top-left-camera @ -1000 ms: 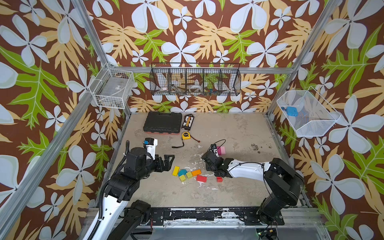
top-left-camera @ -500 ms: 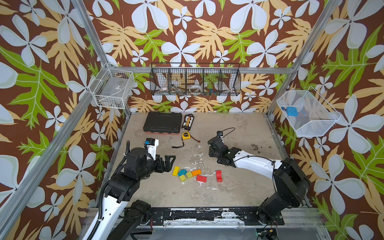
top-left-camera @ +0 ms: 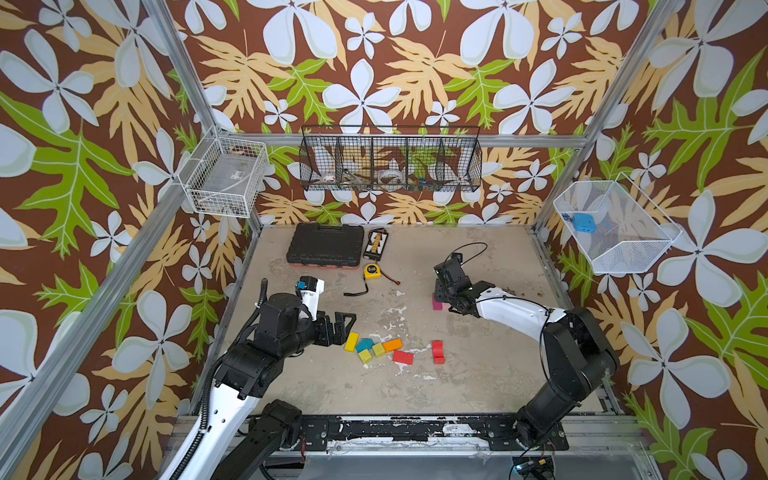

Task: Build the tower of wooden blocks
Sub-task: 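Lower the yellow arch block onto the pink and magenta blocks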

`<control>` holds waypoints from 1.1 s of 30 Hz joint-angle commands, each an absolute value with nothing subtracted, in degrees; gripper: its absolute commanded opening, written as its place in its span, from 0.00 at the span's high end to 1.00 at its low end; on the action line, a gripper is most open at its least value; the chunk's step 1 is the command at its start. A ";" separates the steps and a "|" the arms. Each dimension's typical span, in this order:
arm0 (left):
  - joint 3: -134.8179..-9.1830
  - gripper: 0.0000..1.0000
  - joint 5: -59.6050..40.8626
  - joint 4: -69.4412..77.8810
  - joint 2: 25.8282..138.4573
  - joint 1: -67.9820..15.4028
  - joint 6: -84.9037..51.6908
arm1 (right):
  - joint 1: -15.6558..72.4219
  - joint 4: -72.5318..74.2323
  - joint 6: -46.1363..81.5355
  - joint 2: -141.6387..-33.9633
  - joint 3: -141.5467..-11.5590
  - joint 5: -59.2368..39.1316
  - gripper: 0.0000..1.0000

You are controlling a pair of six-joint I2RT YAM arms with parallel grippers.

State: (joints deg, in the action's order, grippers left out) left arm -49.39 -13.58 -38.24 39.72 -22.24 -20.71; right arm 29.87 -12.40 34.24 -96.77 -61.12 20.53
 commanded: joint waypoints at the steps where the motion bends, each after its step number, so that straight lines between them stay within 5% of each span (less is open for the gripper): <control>1: -49.31 0.00 -13.46 -37.00 39.77 -22.32 -20.16 | 29.64 -12.82 32.92 -97.75 -61.99 19.70 0.52; 33: -49.39 0.00 -13.19 -37.05 39.03 -22.35 -20.30 | 28.48 -13.36 31.55 -108.58 -67.84 16.79 0.50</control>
